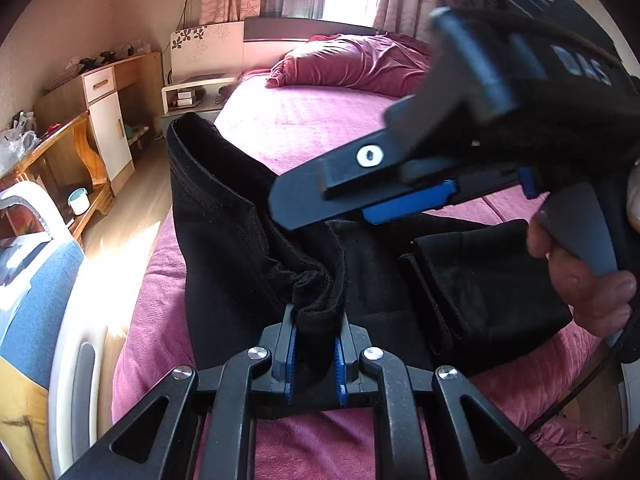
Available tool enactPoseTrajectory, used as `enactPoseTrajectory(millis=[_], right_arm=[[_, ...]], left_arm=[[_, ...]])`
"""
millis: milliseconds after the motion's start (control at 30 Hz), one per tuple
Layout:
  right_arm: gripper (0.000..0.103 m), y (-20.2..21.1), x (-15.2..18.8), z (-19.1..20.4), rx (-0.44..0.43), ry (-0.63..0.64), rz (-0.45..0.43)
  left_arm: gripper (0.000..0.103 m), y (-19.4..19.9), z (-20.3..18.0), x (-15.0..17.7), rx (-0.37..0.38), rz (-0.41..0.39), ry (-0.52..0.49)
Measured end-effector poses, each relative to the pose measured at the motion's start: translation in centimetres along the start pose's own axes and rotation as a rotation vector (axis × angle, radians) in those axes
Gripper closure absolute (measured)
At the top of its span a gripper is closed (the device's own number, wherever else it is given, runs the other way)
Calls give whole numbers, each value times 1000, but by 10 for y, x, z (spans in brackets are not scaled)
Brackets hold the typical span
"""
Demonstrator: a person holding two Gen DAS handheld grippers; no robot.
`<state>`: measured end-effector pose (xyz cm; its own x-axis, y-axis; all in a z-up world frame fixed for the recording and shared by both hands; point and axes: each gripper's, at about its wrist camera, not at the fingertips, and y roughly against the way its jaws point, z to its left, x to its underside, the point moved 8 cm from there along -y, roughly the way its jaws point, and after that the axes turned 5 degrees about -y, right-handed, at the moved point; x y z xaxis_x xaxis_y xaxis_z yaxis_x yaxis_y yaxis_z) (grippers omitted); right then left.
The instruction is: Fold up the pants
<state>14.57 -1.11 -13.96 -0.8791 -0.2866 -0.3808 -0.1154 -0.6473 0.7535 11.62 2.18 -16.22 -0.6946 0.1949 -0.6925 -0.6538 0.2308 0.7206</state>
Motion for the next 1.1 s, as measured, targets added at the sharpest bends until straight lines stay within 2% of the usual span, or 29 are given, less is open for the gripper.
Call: enactPoseTrajectory(millis=[200,233,300,367,467,500,600,633,700,800,867,933,1100], right_arm=[[18,-38,-13,1,53,43,71],[22,-44,-14,1,65,48,80],[37,-51,-15,-3,90,55,94],[65,-57,-13,-5,120,72,108],[83,-61,-9,-7,144,76,114],[85,-61,-8,-9,150,70,111],[87,-54,-6,-13,121,25,101],[88,-50,-5,-13,112,16,90],[88,-38,-5,-13,82,-14,71],[88,-16,-4,-12,33,-42,30],[89,-2,0,-12,25,-51,6],[89,12,4,-13,20,-56,-18],[89,49,15,-23,4,-104,-82]], left_arm=[[89,1,-3,0,3,-6,-18],[89,2,-3,1,4,-7,-22],[89,4,-4,1,1,-12,-28],[89,6,-4,2,0,-16,-35],[89,8,-3,3,0,-13,-38],[89,9,-1,4,-2,-12,-39],[86,15,4,7,21,-9,-27],[84,20,7,6,69,-16,7],[75,35,17,5,218,-47,109],[73,54,46,3,348,-91,299],[73,60,69,1,365,-114,396],[73,63,90,-1,332,-128,445],[73,54,111,-2,269,-105,479]])
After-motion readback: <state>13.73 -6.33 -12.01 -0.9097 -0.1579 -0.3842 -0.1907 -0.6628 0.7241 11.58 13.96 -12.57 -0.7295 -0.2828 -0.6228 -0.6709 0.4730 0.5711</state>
